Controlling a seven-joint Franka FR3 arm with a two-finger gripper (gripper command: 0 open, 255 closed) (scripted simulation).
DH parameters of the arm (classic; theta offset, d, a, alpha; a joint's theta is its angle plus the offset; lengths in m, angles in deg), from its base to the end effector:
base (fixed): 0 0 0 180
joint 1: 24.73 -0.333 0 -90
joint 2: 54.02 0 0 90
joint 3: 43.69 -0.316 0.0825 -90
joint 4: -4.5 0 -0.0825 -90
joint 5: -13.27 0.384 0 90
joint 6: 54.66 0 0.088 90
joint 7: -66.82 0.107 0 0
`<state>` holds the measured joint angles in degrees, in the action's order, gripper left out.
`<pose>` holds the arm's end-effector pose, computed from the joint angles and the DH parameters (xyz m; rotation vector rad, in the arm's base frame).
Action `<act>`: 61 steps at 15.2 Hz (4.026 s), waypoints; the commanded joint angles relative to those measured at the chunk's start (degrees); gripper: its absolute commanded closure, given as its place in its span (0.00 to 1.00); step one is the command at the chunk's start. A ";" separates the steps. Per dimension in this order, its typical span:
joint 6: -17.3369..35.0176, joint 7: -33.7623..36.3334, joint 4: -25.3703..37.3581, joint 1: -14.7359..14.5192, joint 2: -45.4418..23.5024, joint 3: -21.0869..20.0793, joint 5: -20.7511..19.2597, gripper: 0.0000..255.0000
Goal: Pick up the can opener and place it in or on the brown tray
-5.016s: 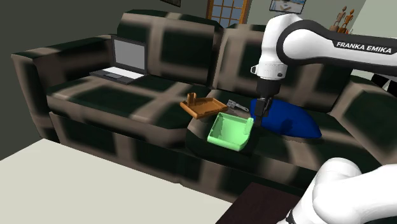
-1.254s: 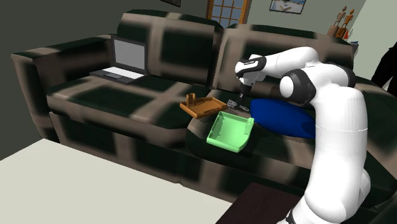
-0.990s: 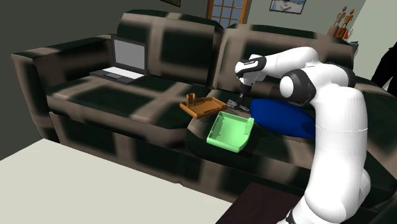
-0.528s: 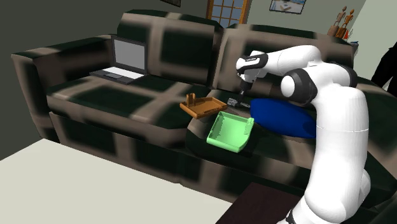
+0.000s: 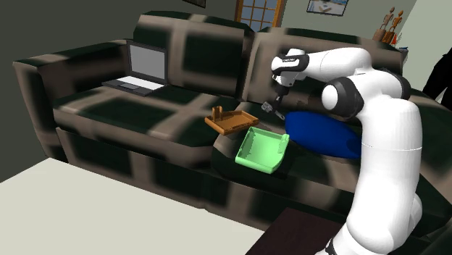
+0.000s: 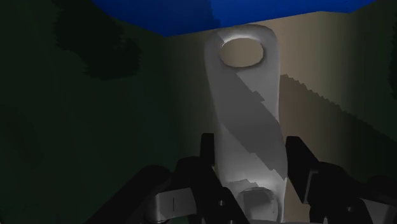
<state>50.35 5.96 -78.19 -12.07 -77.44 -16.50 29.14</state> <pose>0.5623 -0.3753 0.4784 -3.0609 -0.5165 -0.1291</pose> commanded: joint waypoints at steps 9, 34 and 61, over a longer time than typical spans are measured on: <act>-7.96 0.98 8.50 1.11 -0.43 0.22 -0.14 1.00; -14.01 17.67 13.86 -10.70 2.48 -3.38 -3.28 1.00; -2.60 25.45 2.67 -18.28 3.11 -5.97 -4.66 1.00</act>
<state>47.74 31.41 -75.52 -30.35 -74.33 -22.47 24.49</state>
